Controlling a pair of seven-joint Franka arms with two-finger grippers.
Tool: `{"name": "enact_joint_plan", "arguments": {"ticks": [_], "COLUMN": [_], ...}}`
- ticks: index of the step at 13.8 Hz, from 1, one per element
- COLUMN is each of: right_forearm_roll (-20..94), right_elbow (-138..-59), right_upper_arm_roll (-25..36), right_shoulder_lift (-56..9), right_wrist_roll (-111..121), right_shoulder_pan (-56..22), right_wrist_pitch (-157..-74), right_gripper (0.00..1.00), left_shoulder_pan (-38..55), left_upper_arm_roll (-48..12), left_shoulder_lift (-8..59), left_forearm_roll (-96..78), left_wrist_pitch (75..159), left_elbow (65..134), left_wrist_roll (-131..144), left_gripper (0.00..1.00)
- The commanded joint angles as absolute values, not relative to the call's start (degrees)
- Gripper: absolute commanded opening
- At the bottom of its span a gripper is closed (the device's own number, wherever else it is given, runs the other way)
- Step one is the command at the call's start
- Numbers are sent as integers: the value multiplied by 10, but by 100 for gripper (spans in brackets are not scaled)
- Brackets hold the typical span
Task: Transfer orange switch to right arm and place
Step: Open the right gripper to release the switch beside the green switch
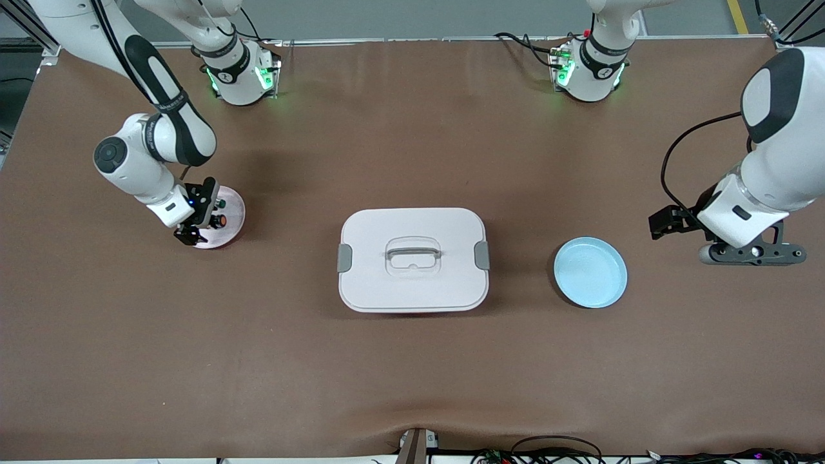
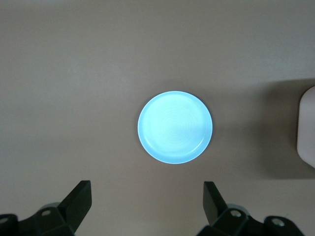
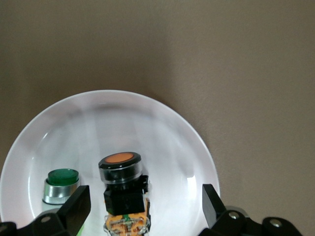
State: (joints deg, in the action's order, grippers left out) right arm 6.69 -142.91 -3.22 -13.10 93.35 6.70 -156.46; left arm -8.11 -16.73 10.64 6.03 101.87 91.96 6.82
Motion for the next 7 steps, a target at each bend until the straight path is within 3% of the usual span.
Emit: {"name": "enact_joint_plan", "arguments": {"ticks": [1,4,7], "right_forearm_roll": [69,65,50], "right_elbow": [-1385,-1309,-1208], "right_upper_arm_roll": [-39,-40,-39], "right_shoulder_lift": [-105,-81,-81], "right_wrist_roll": [913,848,785], "right_shoulder_pan": [77,74,71], "right_wrist_pitch": [-1471,-1326,-1172], "right_gripper": [100,100,100], "left_shoulder_pan": [4,48,51], "left_upper_arm_roll": [-79,-23,-15], "left_shoulder_lift": [82,65,53], "left_forearm_roll": [55,54,46], "left_wrist_pitch": [1021,1017,1005], "left_elbow": [942,953,956], "left_wrist_roll": [55,18,25], "left_gripper": [100,100,100]}}
